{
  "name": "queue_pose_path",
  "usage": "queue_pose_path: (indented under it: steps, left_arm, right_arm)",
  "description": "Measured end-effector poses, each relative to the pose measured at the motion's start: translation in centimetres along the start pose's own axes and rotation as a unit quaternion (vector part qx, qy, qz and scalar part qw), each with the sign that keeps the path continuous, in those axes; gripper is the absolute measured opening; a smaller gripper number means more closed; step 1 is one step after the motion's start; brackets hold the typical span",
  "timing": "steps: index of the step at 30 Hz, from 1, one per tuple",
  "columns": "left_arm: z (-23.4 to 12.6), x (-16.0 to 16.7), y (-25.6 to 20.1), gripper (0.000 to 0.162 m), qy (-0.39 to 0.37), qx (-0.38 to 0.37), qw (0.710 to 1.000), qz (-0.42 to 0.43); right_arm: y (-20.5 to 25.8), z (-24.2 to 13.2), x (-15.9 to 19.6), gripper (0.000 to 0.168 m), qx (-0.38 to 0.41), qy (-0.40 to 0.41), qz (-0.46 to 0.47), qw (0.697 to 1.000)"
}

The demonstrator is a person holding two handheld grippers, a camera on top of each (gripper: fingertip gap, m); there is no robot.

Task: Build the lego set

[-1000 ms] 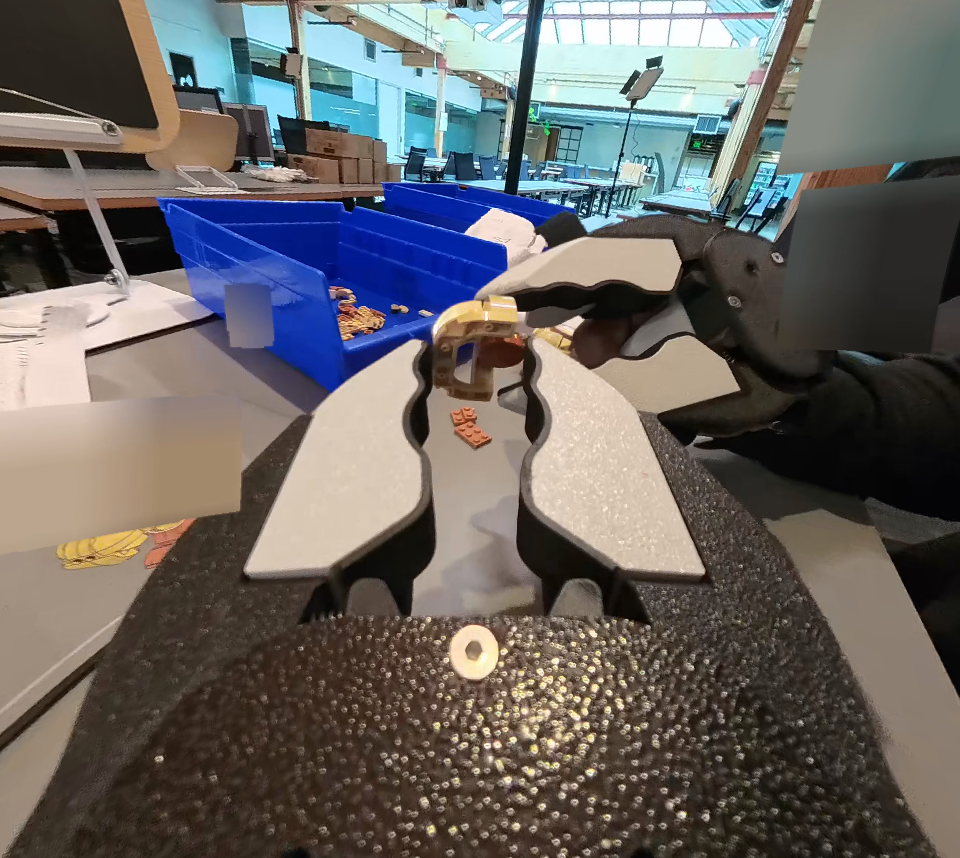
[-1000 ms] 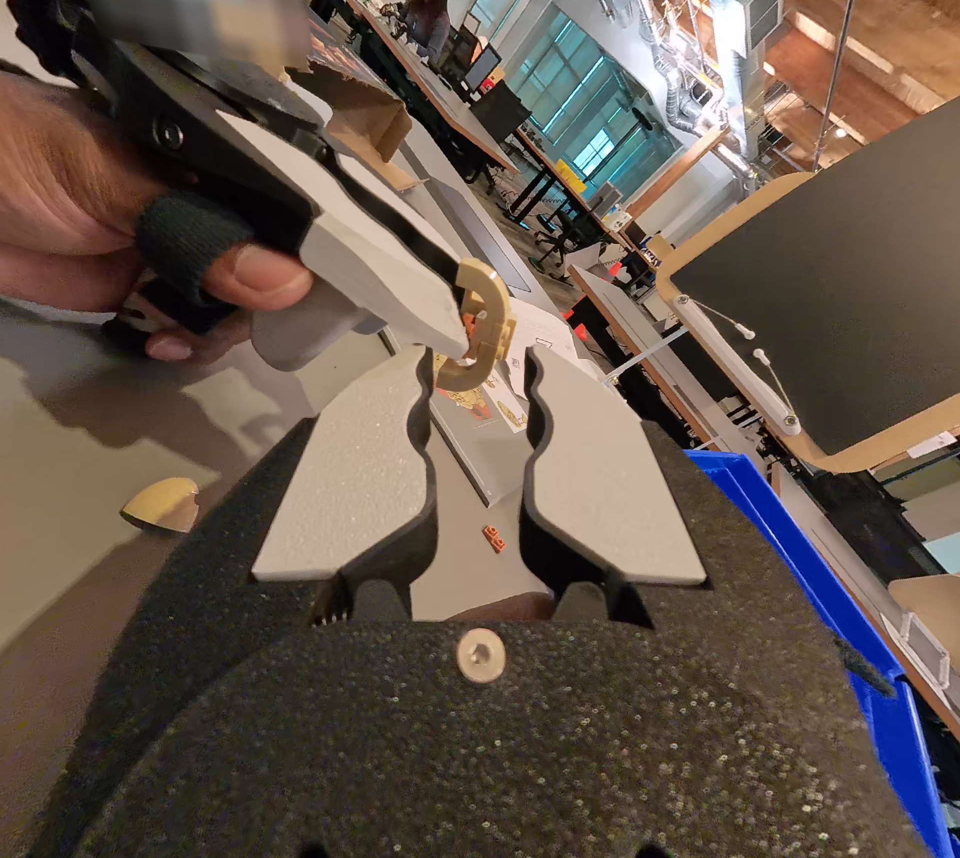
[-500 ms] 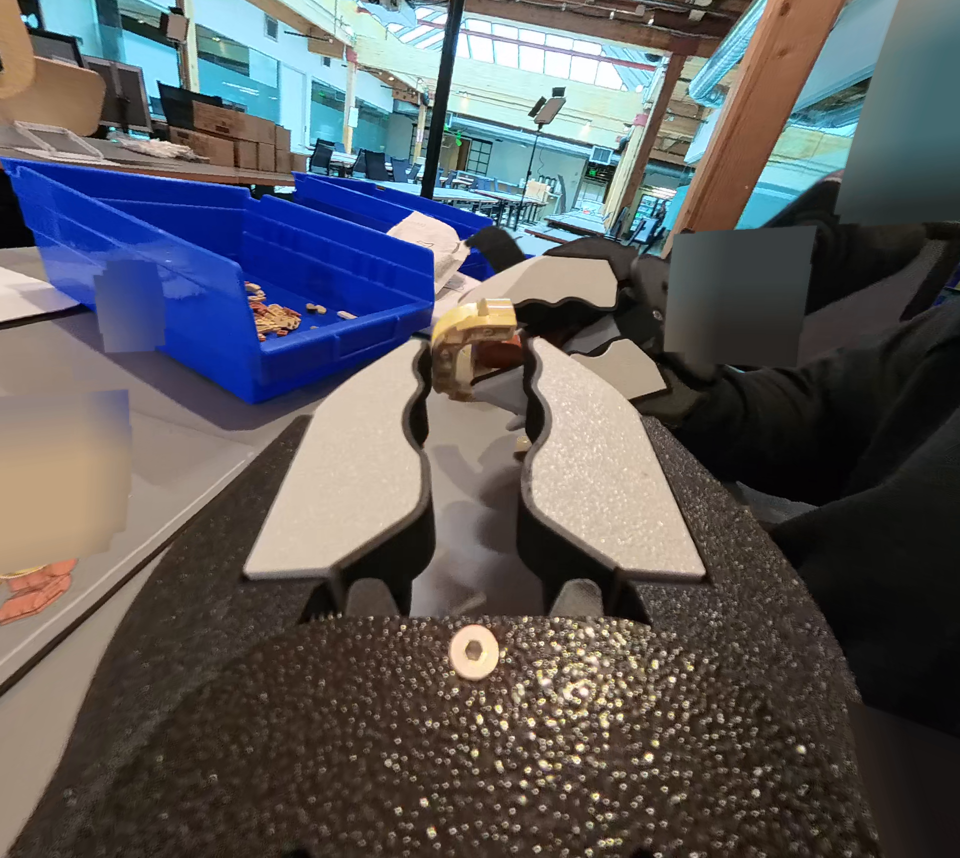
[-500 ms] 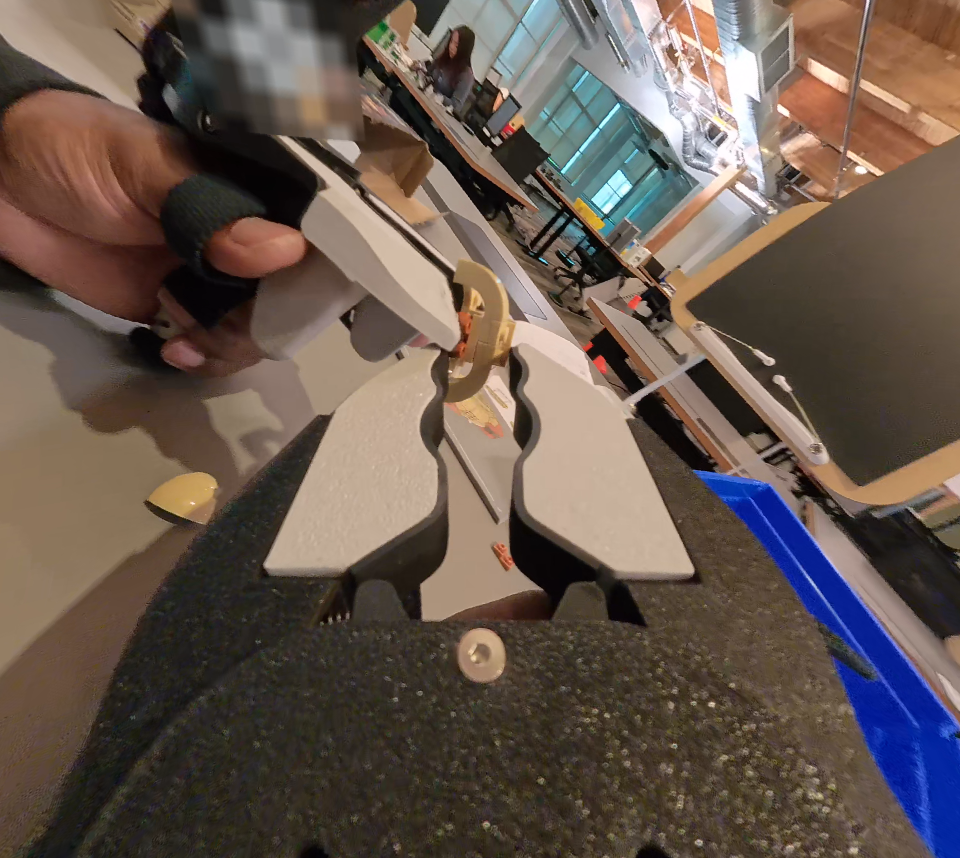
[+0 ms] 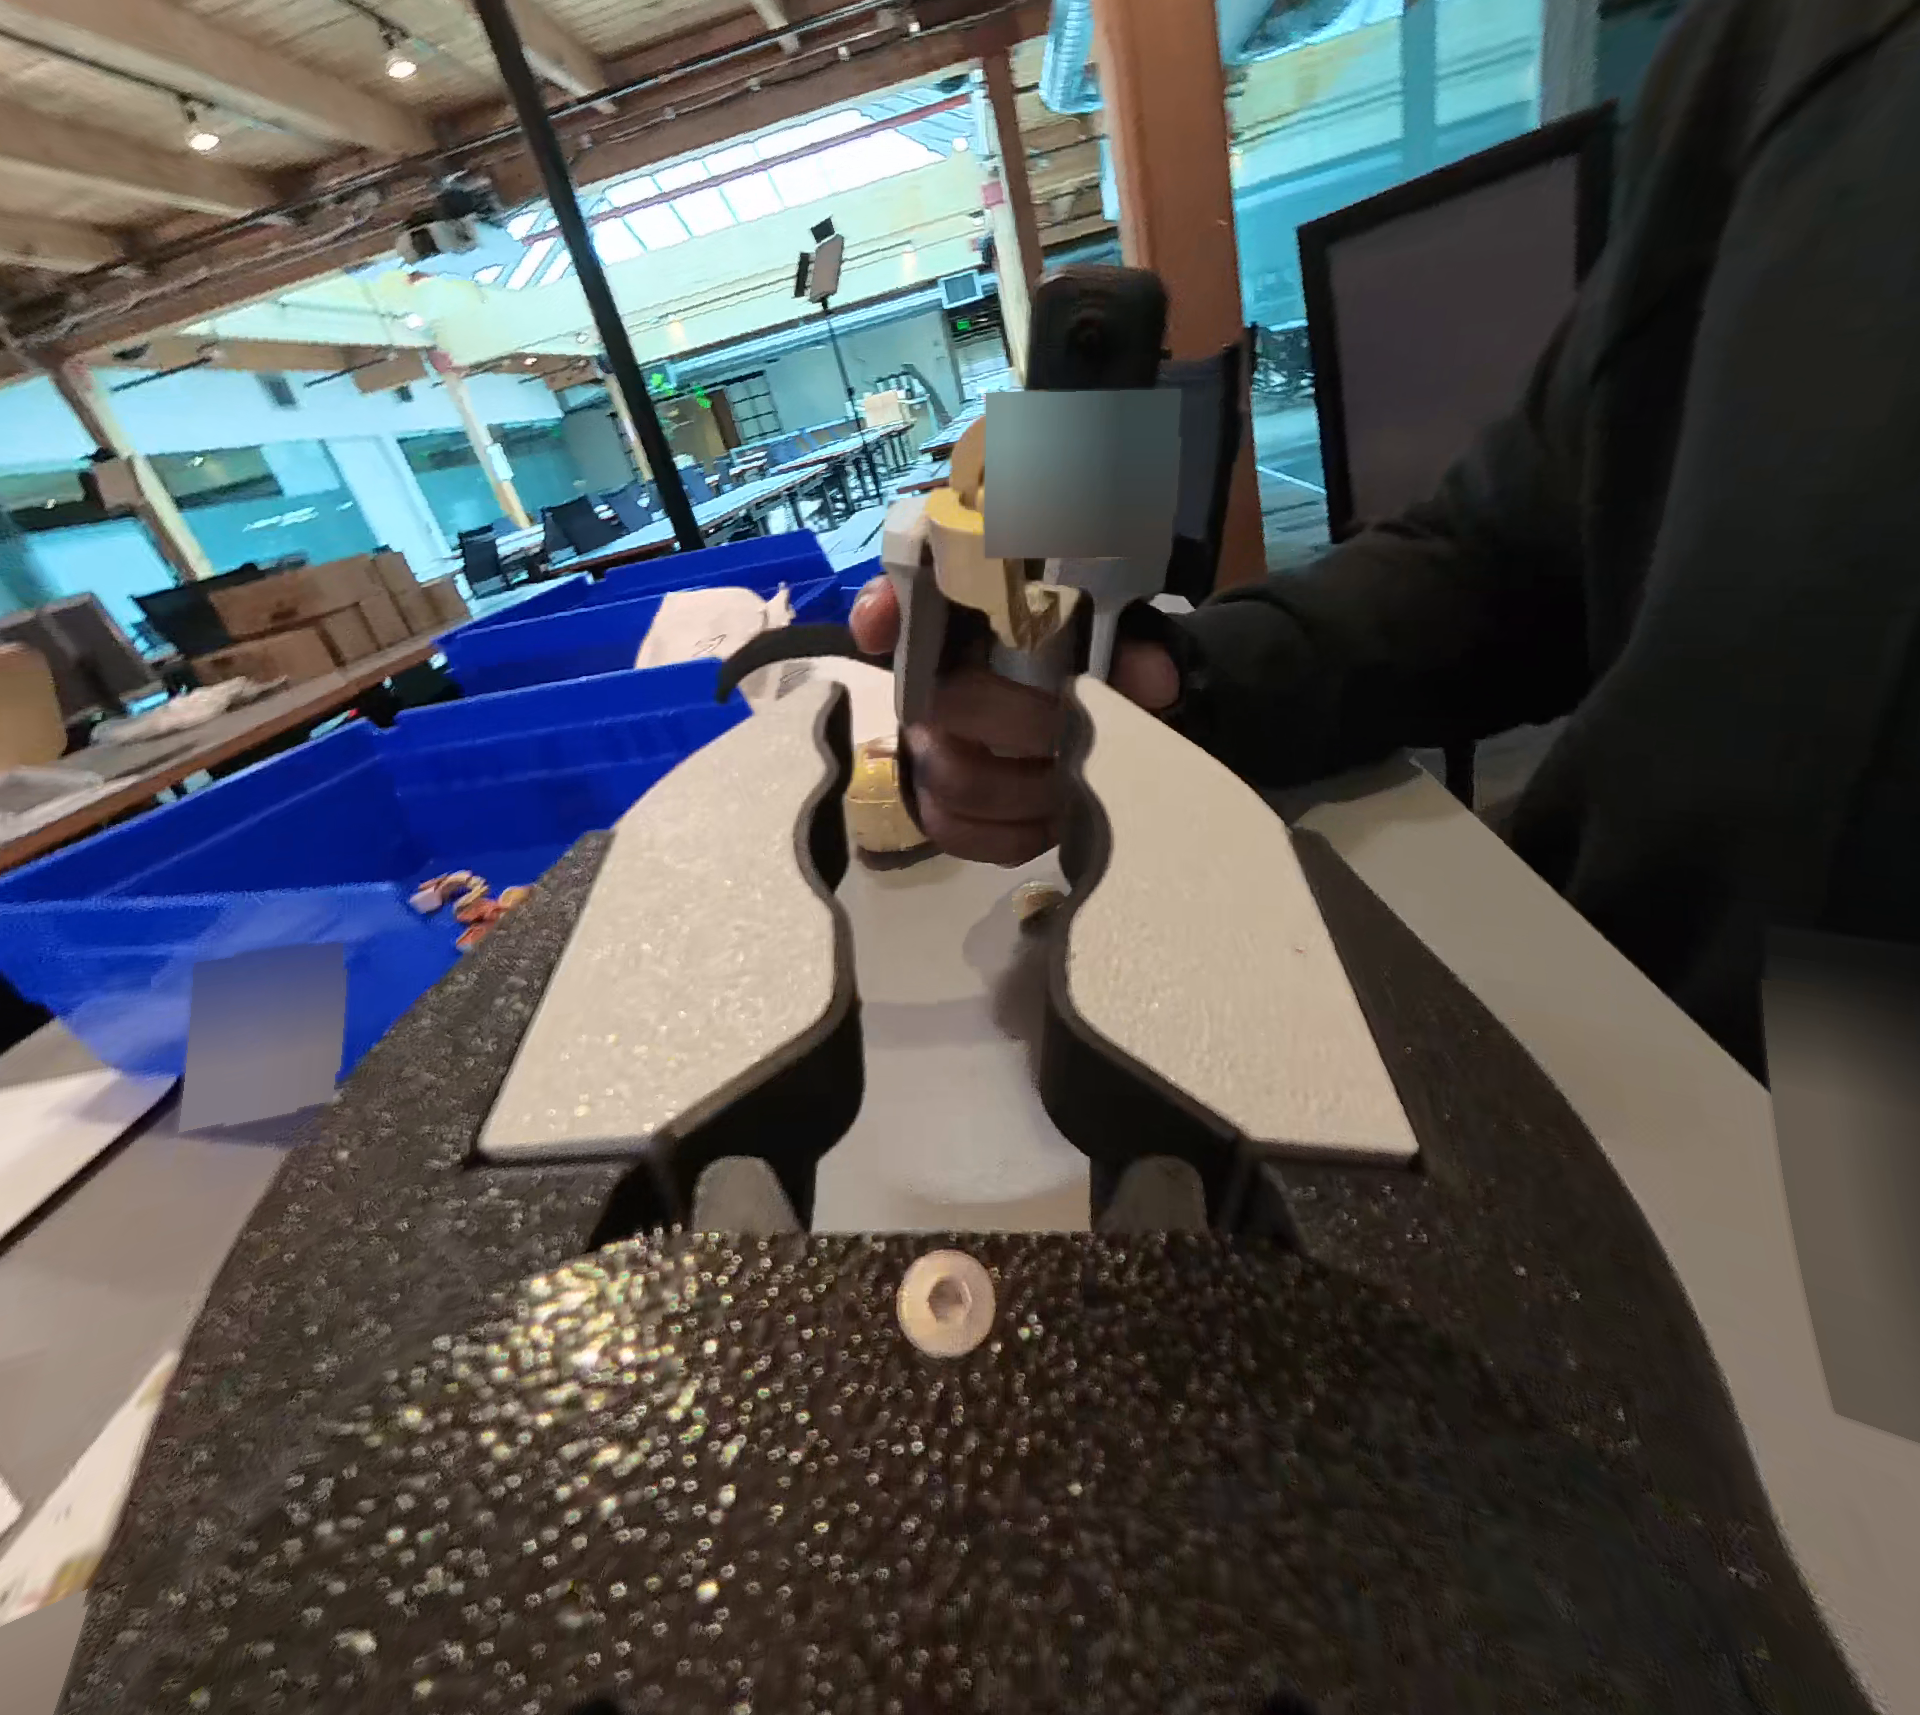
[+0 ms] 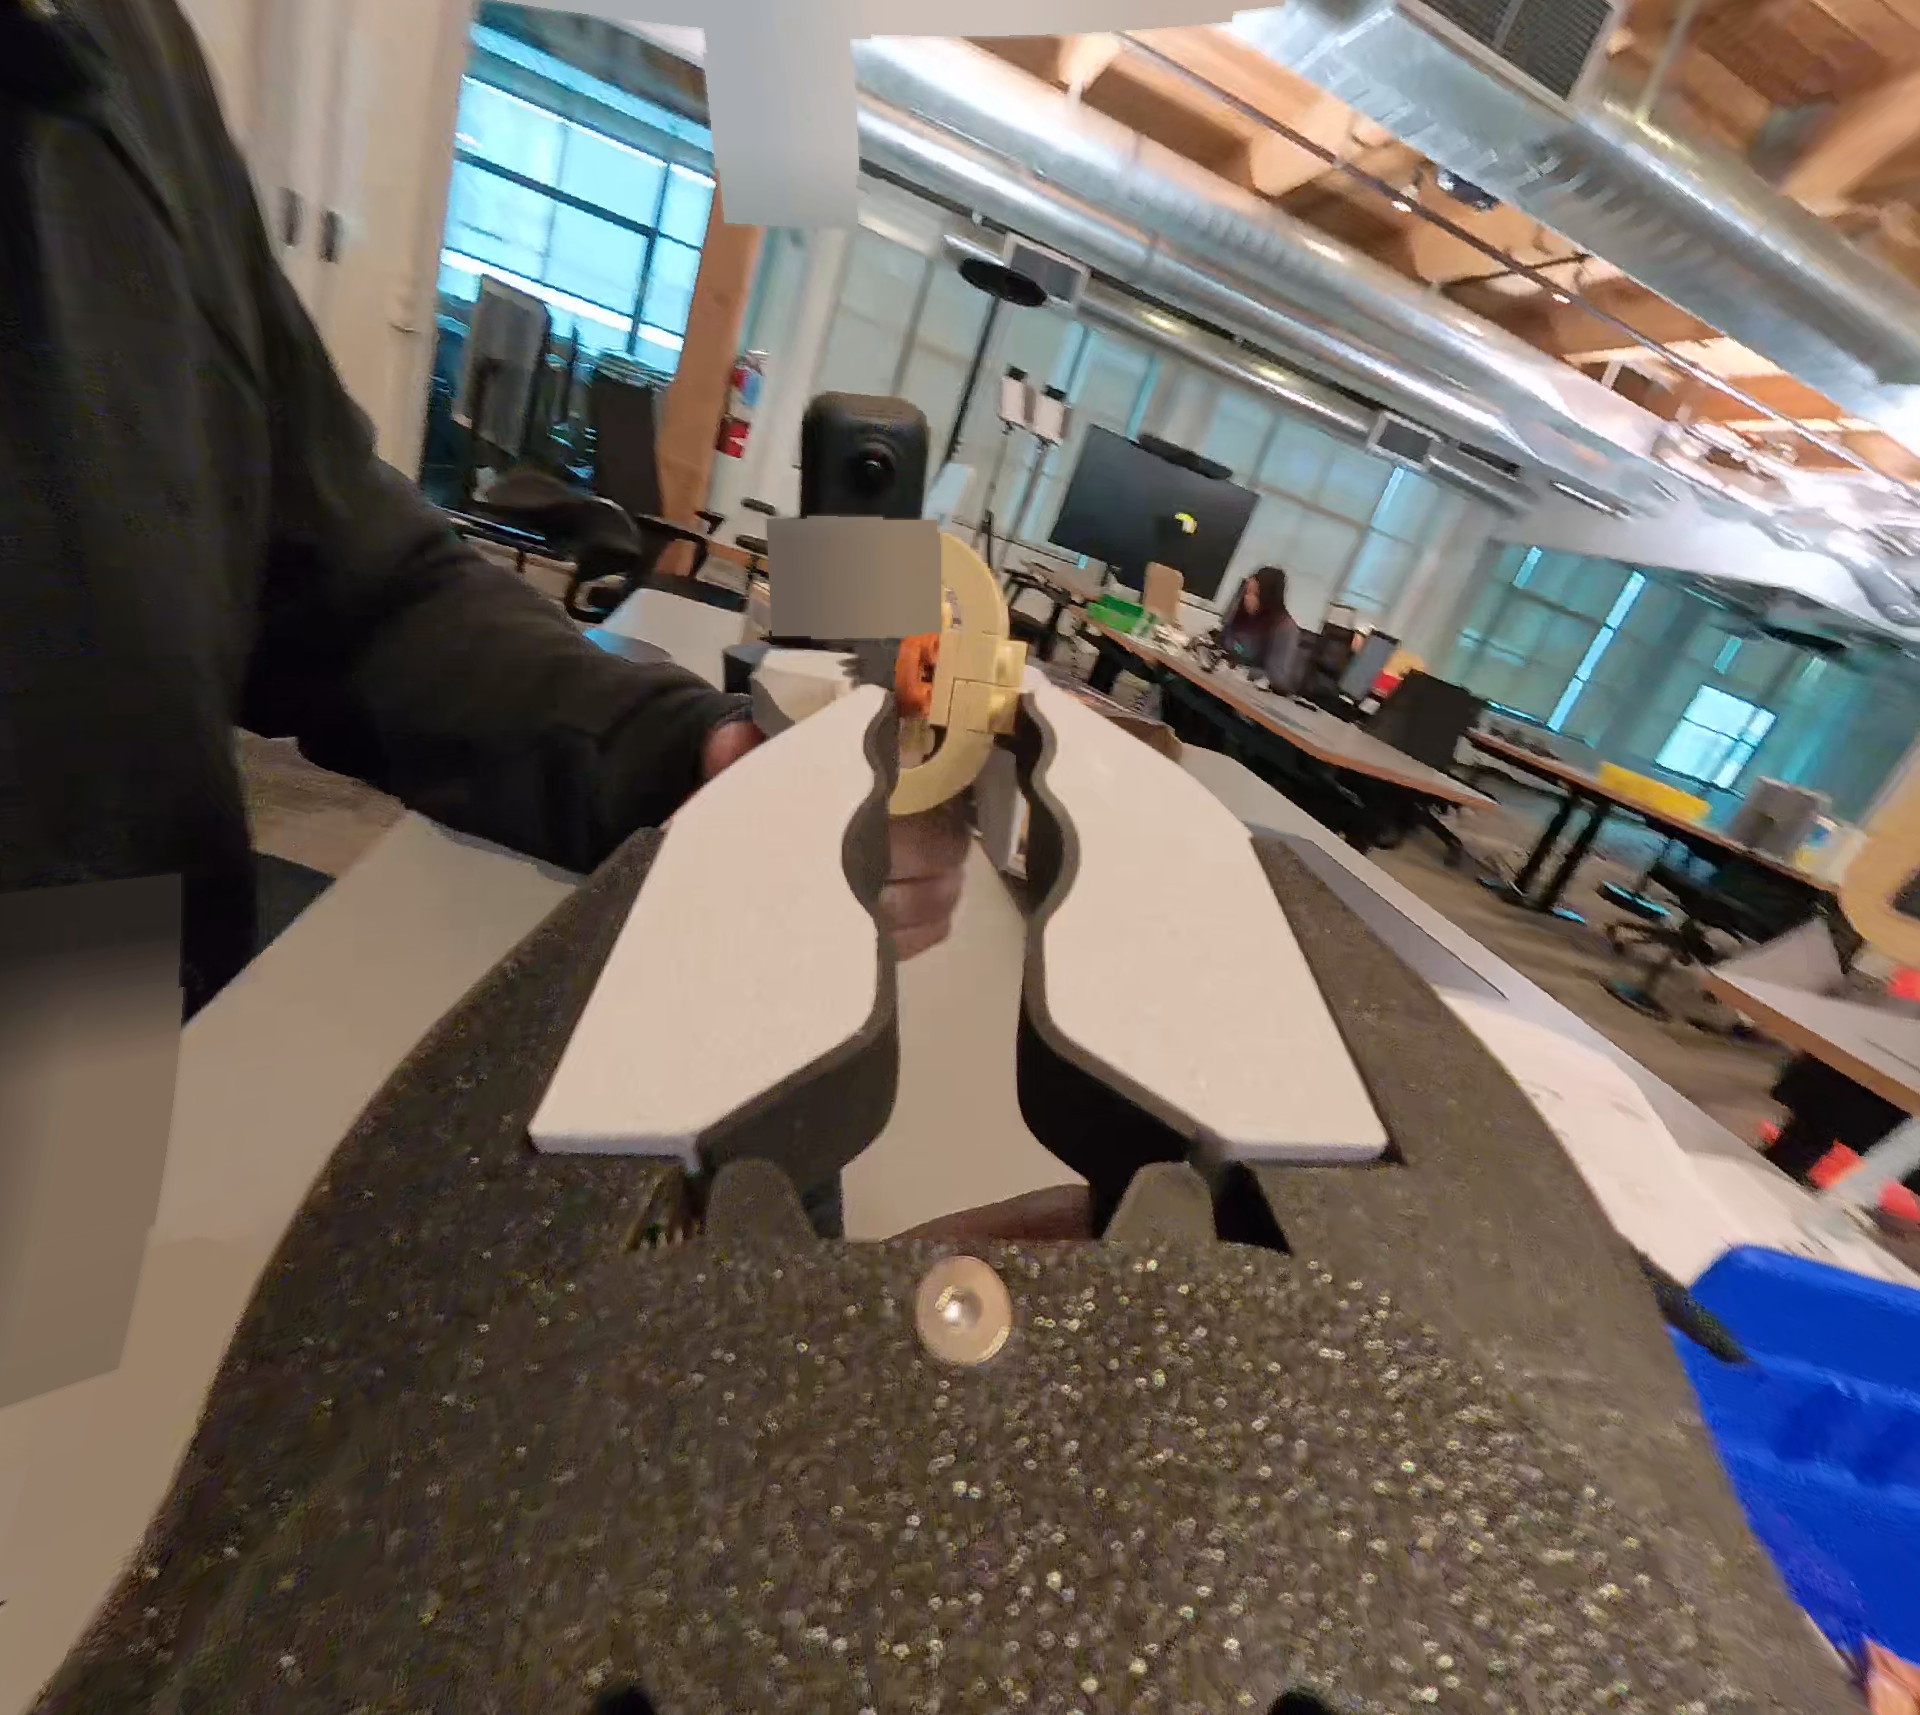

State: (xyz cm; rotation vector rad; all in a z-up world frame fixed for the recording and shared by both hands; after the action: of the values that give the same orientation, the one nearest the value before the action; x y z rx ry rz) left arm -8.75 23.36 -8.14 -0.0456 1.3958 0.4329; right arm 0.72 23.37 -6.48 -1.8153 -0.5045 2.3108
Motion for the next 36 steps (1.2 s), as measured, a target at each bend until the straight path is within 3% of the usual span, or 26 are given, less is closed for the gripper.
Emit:
queue_pose_path:
  steps: [6, 14, 21, 26, 36]
  left_arm:
    - [0.5, -0.7, -2.2, 0.032, -0.027, 0.045, 0.997, 0.053]
    - [0.2, -1.1, -2.9, 0.02, -0.047, 0.051, 0.995, 0.068]
    - [0.1, -0.6, -2.3, 0.019, -0.029, 0.014, 0.995, 0.095]
    - [0.0, -0.3, -1.3, 0.018, 0.001, -0.049, 0.986, 0.16]
    - [0.0, 0.7, -0.6, 0.018, 0.052, -0.088, 0.973, 0.206]
  right_arm:
    - [2.2, 1.3, 0.3, 0.021, -0.061, 0.008, -0.023, 0.998]
    - [2.5, 1.6, 0.8, 0.021, -0.066, 0.02, -0.031, 0.997]
    - [2.0, 1.6, 1.4, 0.021, -0.043, 0.053, -0.038, 0.997]
    - [1.5, 1.3, 1.3, 0.029, -0.021, 0.078, -0.06, 0.995]
    - [0.4, 1.2, 2.3, 0.016, 0.042, 0.159, -0.135, 0.977]
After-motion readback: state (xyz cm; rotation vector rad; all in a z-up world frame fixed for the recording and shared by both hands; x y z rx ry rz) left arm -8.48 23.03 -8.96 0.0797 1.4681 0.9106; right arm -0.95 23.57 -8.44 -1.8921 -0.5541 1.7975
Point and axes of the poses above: each gripper's, where its closed fingertips meet, z out along the fingers, x out of its underside, y = z × x across the jaws, the point moved 4 cm from there along -z, back along the fingers, and after that the axes turned 8 degrees about -x, right-handed, at the moved point
